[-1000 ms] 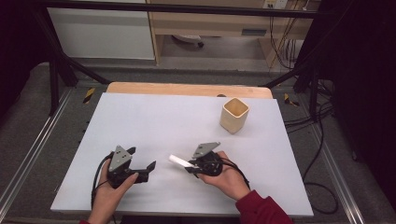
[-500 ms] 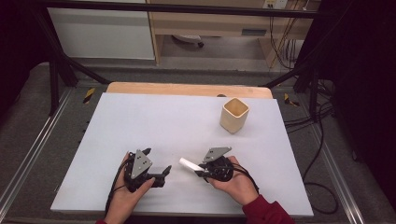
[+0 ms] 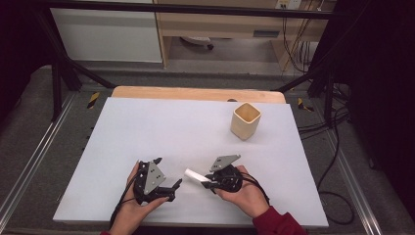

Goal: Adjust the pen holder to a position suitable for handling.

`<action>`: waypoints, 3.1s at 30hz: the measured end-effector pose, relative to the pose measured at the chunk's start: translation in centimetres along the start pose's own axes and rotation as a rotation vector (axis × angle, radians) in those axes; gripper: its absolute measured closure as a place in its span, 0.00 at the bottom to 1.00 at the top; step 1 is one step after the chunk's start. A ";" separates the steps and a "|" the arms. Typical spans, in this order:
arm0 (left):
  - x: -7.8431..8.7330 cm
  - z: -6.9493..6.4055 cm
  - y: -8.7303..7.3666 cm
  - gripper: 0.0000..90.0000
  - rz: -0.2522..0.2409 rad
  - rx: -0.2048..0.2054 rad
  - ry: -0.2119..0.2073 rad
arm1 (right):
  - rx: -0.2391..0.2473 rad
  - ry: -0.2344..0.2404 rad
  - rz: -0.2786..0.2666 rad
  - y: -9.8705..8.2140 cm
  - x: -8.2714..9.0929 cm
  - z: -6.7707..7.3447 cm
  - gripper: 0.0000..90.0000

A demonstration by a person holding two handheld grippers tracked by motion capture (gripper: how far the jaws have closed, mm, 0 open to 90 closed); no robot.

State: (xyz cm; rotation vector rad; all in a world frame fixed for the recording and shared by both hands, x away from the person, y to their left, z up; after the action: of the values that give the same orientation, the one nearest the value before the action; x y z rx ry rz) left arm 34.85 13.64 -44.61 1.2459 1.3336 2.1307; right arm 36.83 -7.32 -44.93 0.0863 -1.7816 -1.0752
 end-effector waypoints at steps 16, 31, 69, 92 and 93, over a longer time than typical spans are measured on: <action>-1.1 -1.8 0.0 0.08 0.073 -0.153 0.027 | 0.003 -0.020 0.022 -0.4 -0.5 -0.3 0.79; -1.7 -2.8 0.2 0.08 0.105 -0.269 0.066 | 0.006 -0.017 0.018 -0.3 -0.3 -0.3 0.79; -2.2 -4.6 0.3 0.18 0.164 -0.526 0.121 | 0.020 0.013 -0.001 1.2 0.6 0.3 0.79; -1.7 -3.5 0.4 0.25 0.198 -0.603 0.208 | 0.056 -0.010 0.027 3.8 0.4 0.3 0.79; -1.7 -3.5 0.3 0.26 0.202 -0.607 0.208 | 0.062 -0.006 0.029 3.8 0.5 0.3 0.79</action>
State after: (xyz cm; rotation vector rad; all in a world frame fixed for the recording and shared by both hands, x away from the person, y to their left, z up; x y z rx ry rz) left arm 32.98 10.42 -45.77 0.9495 0.5495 2.5845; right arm 37.83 -5.09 -42.01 0.0950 -1.8167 -1.0006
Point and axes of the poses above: each handheld gripper's, and its own axes: x roughly backward along the jaws, y roughly out of its top, z roughly to its left, the point moved 4 cm from there along -x, roughly forward along the jaws, and after that the axes turned 13 degrees about -y, right-handed, at the moved point
